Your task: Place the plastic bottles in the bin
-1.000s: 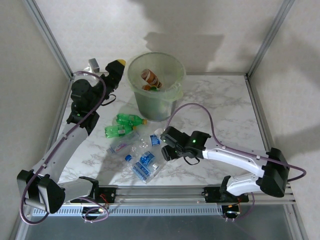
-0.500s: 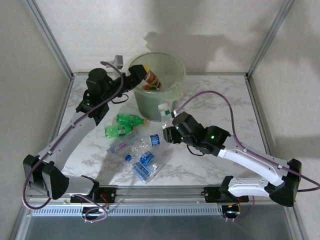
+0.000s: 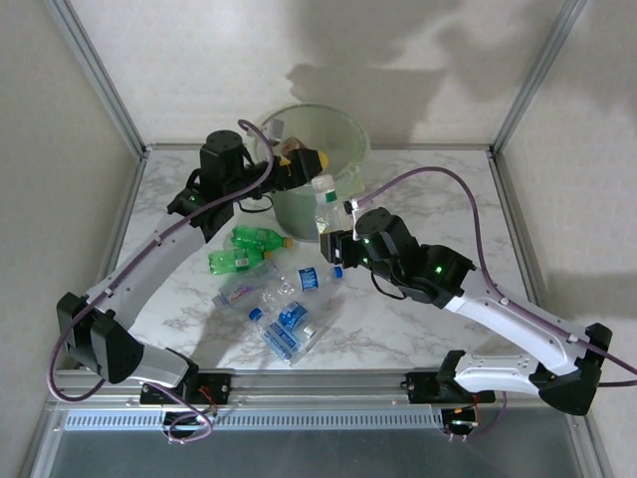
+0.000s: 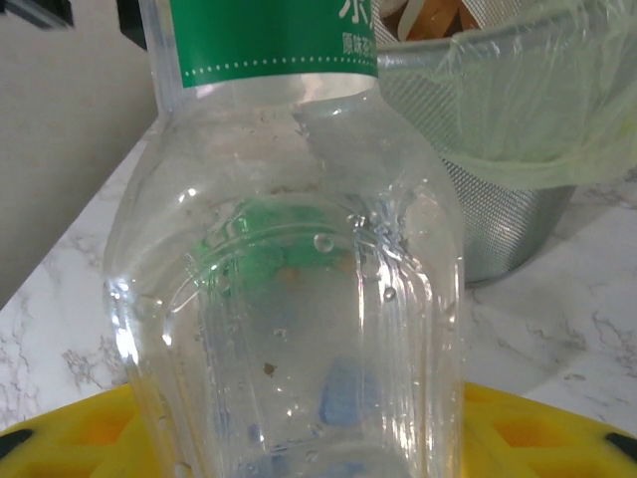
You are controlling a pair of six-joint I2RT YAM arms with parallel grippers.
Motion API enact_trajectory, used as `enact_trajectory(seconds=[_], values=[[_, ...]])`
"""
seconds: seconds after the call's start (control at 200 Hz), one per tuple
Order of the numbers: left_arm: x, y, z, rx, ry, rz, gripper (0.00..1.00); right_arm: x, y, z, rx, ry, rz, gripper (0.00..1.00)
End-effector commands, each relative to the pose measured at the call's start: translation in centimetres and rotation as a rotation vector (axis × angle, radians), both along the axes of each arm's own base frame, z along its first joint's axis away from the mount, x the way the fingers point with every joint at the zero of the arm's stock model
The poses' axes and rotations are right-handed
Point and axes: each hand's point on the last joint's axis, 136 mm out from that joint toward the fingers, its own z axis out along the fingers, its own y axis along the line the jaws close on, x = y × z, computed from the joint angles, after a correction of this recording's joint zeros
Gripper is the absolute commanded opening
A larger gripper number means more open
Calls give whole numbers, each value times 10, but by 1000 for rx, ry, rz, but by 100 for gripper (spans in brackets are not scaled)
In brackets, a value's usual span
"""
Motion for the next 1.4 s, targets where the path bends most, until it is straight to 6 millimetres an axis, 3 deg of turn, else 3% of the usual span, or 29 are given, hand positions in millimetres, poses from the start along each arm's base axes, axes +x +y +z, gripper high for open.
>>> enact_trajectory(seconds=[0.0,0.275,0.616,0.911,1.066,1.262,1.397], values=[[-13,-9,15,-1,-48,-71,96,6,6,37,72,-81,9,56],[-19,-17,17,-1,-52,-117,86,12,17,41,51,-88,25,56],[-20,-19,25,-12,-72,-120,56,14,17,45,54,-94,15,56],[-11,-11,40,-37,-107,-45,40,15,13,49,58,-96,-4,56],[-1,0,50,-64,-124,19,35,20,4,54,61,-101,-65,65],[16,42,80,-207,-155,187,34,26,-16,83,132,-146,-176,98],[16,76,105,-358,-214,266,34,27,-30,103,252,-166,-245,99]])
